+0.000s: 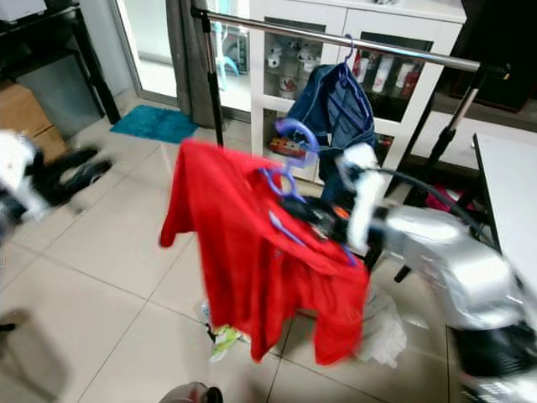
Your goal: Hang hanger
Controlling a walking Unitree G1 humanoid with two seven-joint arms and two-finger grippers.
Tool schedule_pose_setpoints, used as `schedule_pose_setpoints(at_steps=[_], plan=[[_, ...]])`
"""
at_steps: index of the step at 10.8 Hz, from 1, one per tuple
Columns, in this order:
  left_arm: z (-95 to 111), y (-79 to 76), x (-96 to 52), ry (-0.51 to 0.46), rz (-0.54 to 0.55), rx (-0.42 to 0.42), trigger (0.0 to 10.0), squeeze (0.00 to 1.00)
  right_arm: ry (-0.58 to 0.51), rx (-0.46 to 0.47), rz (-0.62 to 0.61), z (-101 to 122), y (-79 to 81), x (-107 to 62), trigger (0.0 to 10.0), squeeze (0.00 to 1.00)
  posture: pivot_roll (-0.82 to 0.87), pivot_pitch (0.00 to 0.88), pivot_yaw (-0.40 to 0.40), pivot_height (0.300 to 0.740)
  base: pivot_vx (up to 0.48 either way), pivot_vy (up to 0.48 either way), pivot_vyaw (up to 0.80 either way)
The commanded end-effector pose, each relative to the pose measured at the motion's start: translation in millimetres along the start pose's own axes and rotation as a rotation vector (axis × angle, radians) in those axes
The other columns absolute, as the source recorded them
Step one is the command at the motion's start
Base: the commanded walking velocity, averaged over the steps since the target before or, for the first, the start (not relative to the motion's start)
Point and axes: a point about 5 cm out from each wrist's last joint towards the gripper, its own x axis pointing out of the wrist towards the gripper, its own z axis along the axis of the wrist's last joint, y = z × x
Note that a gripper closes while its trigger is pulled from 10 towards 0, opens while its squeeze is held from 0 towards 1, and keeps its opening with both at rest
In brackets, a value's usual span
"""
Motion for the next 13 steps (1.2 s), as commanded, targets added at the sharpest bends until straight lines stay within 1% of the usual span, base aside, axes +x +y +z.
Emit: schedule_pose_setpoints(at_steps=[1,2,3,4,5,6,8,9,10,11,12,13], plan=[[6,-24.7,19.4,-0.033,-0.165,-0.030,10.0,1.00,-0.001,-0.006,-0.049,6,-0.8,4.3,10.0,0.00,-0.02,0.000,0.057,0.740,0.000,0.000,0.00],[2,-51.0,36.4,-0.045,-0.289,-0.078,10.0,1.00,0.013,-0.004,-0.073,5,1.7,12.7,10.0,0.00,-0.02,0.000,0.054,0.740,0.000,0.000,0.00],[-5,-79.6,57.5,-0.051,-0.401,-0.075,10.0,1.00,0.025,0.004,-0.097,6,6.9,23.7,10.0,0.00,-0.03,0.000,0.055,0.740,0.000,0.000,0.00],[-9,-91.5,66.9,-0.046,-0.450,-0.066,10.0,1.00,0.030,0.012,-0.109,7,10.0,29.5,10.0,0.00,-0.04,0.000,0.057,0.740,0.000,0.000,0.00],[-12,-103.5,74.8,-0.048,-0.518,-0.096,10.0,1.00,0.037,0.019,-0.121,9,13.3,35.3,10.0,0.00,-0.04,0.000,0.060,0.740,0.000,0.000,0.00],[-20,-119.2,81.0,-0.012,-0.666,-0.163,10.0,1.00,0.043,0.028,-0.146,12,16.1,41.1,10.0,0.00,-0.04,0.000,0.060,0.740,0.000,0.000,0.00],[-22,-127.1,79.0,0.028,-0.777,-0.182,10.0,1.00,0.051,0.031,-0.171,15,15.8,42.1,10.0,0.00,-0.07,0.000,0.085,0.740,0.000,0.000,0.00],[-21,-129.8,78.1,0.036,-0.814,-0.184,10.0,0.64,0.052,0.034,-0.183,15,15.0,42.4,10.0,0.00,-0.07,0.000,0.085,0.740,0.000,0.000,0.00],[-30,-132.0,82.8,0.067,-0.801,-0.131,10.0,0.00,0.051,0.036,-0.185,16,14.9,42.9,10.0,0.00,-0.07,0.000,0.085,0.740,0.000,0.000,0.00],[-36,-134.0,85.5,0.103,-0.819,-0.094,10.0,0.00,0.050,0.035,-0.184,17,15.5,43.2,10.0,0.00,-0.07,0.000,0.086,0.740,0.000,0.000,0.00],[-41,-138.8,87.3,0.140,-0.868,-0.059,10.0,0.00,0.050,0.032,-0.180,19,15.9,43.2,10.0,0.00,-0.07,0.000,0.086,0.740,0.000,0.000,0.00],[-43,-145.3,92.3,0.148,-0.893,-0.035,9.0,0.00,0.052,0.028,-0.183,20,15.1,42.7,10.0,0.00,-0.08,0.000,0.086,0.740,0.000,0.000,0.00]])
